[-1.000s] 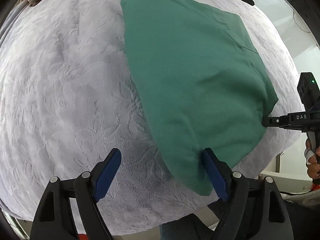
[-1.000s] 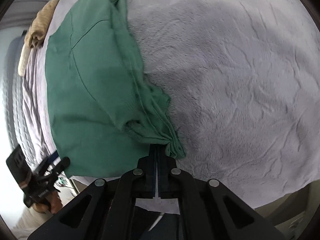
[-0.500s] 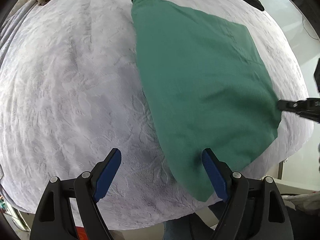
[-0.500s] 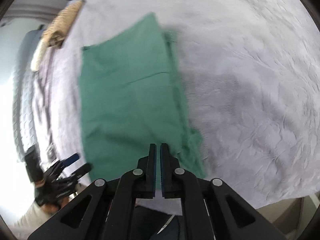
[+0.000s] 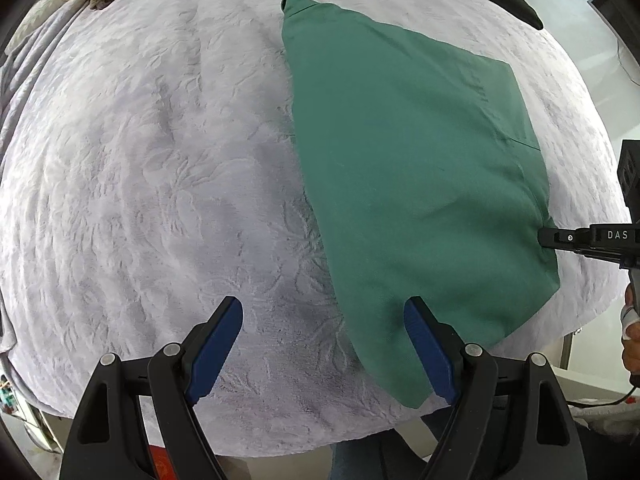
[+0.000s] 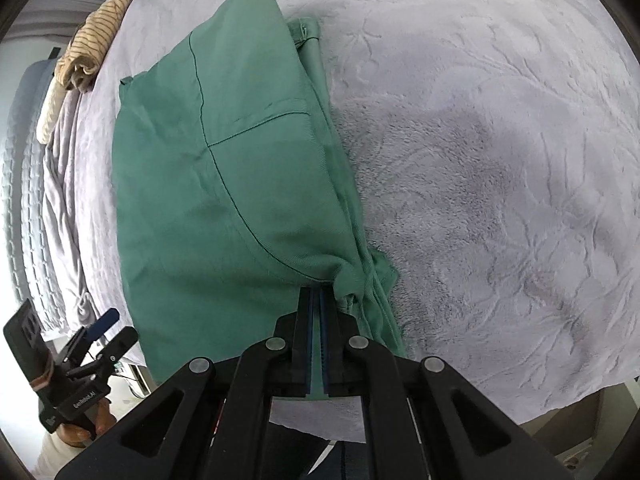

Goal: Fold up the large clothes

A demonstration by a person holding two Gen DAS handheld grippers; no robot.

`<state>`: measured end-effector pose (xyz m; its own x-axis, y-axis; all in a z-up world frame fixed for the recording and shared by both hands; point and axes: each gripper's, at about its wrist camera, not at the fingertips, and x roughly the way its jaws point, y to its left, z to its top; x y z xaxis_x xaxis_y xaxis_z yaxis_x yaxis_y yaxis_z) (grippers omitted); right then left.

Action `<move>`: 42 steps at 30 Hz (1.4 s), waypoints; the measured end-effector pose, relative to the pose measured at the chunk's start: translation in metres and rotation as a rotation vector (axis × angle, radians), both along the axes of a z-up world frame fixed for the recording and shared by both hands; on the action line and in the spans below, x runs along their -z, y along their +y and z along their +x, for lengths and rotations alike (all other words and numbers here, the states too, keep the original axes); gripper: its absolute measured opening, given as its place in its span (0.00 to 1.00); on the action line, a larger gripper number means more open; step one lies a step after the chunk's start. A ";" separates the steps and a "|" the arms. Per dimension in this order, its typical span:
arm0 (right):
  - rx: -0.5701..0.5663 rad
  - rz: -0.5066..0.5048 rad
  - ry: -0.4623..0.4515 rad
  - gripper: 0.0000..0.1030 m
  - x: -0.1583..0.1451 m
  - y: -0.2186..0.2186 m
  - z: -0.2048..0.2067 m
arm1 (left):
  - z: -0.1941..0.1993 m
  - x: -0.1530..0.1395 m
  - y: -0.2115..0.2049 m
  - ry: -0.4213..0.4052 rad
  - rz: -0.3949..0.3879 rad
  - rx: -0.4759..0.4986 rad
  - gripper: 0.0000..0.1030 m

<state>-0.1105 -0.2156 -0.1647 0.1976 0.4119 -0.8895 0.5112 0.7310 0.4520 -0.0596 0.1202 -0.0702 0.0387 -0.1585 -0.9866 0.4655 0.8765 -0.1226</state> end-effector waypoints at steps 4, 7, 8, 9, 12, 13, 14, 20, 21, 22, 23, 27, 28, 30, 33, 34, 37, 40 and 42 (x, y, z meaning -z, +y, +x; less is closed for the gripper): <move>-0.001 -0.005 -0.001 0.04 -0.003 0.003 0.002 | 0.001 -0.001 -0.001 -0.004 0.012 -0.008 0.82; -0.004 -0.014 -0.006 0.04 -0.007 0.006 0.003 | 0.003 -0.003 -0.003 -0.020 0.022 -0.013 0.82; -0.005 -0.016 -0.008 0.04 -0.009 0.006 0.003 | 0.004 -0.005 -0.003 -0.027 0.024 -0.015 0.82; -0.005 -0.016 -0.008 0.04 -0.009 0.006 0.003 | 0.005 -0.005 -0.003 -0.031 0.023 -0.017 0.82; -0.003 -0.018 -0.011 0.04 -0.012 0.007 0.003 | 0.005 -0.007 -0.003 -0.048 0.032 -0.022 1.00; -0.002 -0.018 -0.012 0.04 -0.013 0.007 0.003 | 0.004 -0.009 -0.003 -0.062 0.030 -0.021 1.00; -0.001 -0.018 -0.012 0.04 -0.013 0.007 0.003 | 0.004 -0.009 -0.004 -0.063 0.030 -0.016 1.00; 0.006 -0.031 -0.021 0.04 -0.019 0.005 0.002 | 0.006 -0.014 -0.006 -0.065 0.028 -0.032 1.00; 0.010 -0.039 -0.026 0.04 -0.021 0.003 0.002 | 0.007 -0.014 -0.006 -0.048 0.015 -0.041 1.00; 0.016 -0.044 -0.027 0.04 -0.021 0.001 0.002 | 0.008 -0.013 -0.005 -0.038 0.012 -0.045 1.00; 0.026 -0.048 -0.029 0.04 -0.022 -0.003 0.001 | 0.008 -0.012 -0.005 -0.034 0.017 -0.049 1.00; 0.062 -0.060 -0.030 0.04 -0.025 -0.012 -0.001 | 0.010 -0.011 -0.005 -0.049 0.048 -0.070 1.00; 0.063 -0.075 -0.031 0.04 -0.028 -0.013 -0.001 | 0.010 -0.011 -0.004 -0.049 0.050 -0.077 1.00; 0.052 -0.097 -0.035 0.04 -0.034 -0.013 -0.001 | 0.011 -0.009 -0.002 -0.049 0.061 -0.098 1.00; 0.028 -0.106 -0.037 0.04 -0.040 -0.011 0.000 | 0.013 -0.007 0.000 -0.031 0.063 -0.120 1.00; 0.015 -0.114 -0.033 0.04 -0.041 -0.009 0.000 | 0.012 -0.009 0.000 -0.028 0.068 -0.124 1.00; -0.007 -0.130 -0.015 0.04 -0.043 -0.005 0.003 | 0.013 -0.012 -0.002 -0.038 0.090 -0.130 1.00; -0.019 -0.148 -0.012 0.04 -0.048 -0.001 0.006 | 0.014 -0.019 -0.006 -0.049 0.109 -0.127 1.00; -0.031 -0.167 -0.021 0.13 -0.055 0.002 0.009 | 0.015 -0.026 -0.009 -0.056 0.105 -0.132 1.00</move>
